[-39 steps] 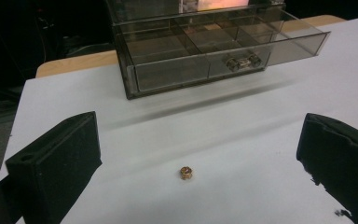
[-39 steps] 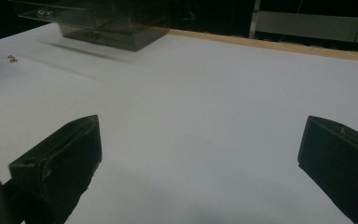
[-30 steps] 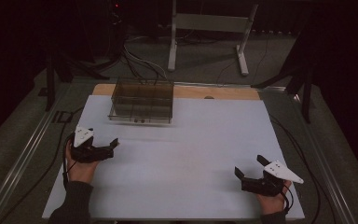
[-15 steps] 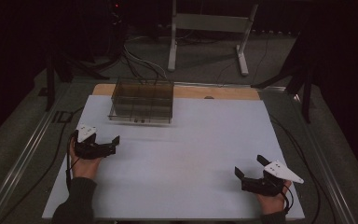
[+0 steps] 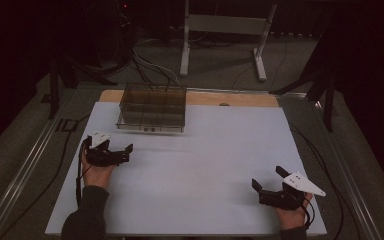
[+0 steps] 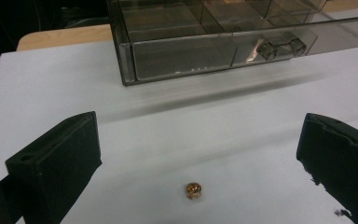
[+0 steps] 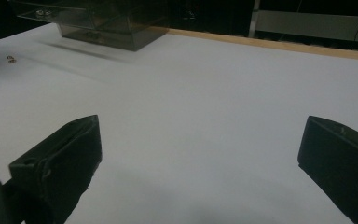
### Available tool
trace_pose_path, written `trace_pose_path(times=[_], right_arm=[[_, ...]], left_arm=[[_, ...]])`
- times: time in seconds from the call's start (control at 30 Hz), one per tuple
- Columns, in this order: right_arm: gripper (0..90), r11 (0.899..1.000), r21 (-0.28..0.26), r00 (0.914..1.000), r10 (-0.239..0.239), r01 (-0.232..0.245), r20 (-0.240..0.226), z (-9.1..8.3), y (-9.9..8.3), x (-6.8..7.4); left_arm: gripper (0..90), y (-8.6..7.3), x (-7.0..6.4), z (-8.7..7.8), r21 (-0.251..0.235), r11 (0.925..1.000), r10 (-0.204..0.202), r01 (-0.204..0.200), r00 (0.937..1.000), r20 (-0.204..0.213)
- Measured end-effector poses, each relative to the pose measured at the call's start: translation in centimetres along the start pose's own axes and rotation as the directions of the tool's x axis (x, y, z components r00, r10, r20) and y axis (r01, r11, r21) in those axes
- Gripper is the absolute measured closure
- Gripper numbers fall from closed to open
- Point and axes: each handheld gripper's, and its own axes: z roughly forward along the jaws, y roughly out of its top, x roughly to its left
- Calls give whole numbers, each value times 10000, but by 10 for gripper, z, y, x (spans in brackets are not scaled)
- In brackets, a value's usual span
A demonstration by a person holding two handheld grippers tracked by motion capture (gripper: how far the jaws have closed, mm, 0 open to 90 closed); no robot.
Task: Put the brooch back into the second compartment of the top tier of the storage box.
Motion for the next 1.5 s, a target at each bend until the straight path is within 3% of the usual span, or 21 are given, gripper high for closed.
trace_pose_path(times=[0.53, 0.73, 0.87, 0.97, 1.0, 1.07, 1.17, 1.2, 1.27, 1.5], right_arm=[[2, 10000, 15, 10000, 12, -12, -3, 0, 0, -1], [2, 10000, 20, 10000, 0, 0, -5, 0, 0, -1], [2, 10000, 8, 10000, 12, -12, -4, 0, 0, -1], [2, 10000, 10, 10000, 18, -18, -3, 0, 0, -2], [2, 10000, 7, 10000, 15, -15, -3, 0, 0, -2], [2, 10000, 1, 10000, 14, -14, -5, 0, 0, -2], [2, 10000, 7, 10000, 17, -17, -3, 0, 0, -2], [2, 10000, -3, 10000, 10, -10, -1, 0, 0, -2], [2, 10000, -8, 10000, 28, -28, 2, 0, 0, -2], [2, 10000, -7, 10000, 31, -31, 11, 0, 0, -2]], left_arm=[[12, -5, 5, 18, 825, 9966, -50, 55, 10000, -70], [30, -8, 6, 22, 1445, 9895, 43, -30, 9999, -91], [41, -10, 8, 27, 2009, 9796, -85, 101, 9999, -91], [108, -11, 7, 29, 2245, 9744, -131, 159, 9998, -141], [168, -12, 7, 30, 2297, 9732, -109, 124, 9999, -76], [209, -12, 6, 32, 2432, 9700, 17, 49, 9996, -269], [415, -13, 6, 32, 2452, 9694, -113, 102, 9999, 32], [415, -14, 5, 34, 2540, 9672, -63, 33, 9999, 109], [546, -15, 4, 35, 2686, 9632, 70, -107, 9999, 148], [715, -16, 4, 37, 2896, 9568, 205, -253, 9996, 195]])
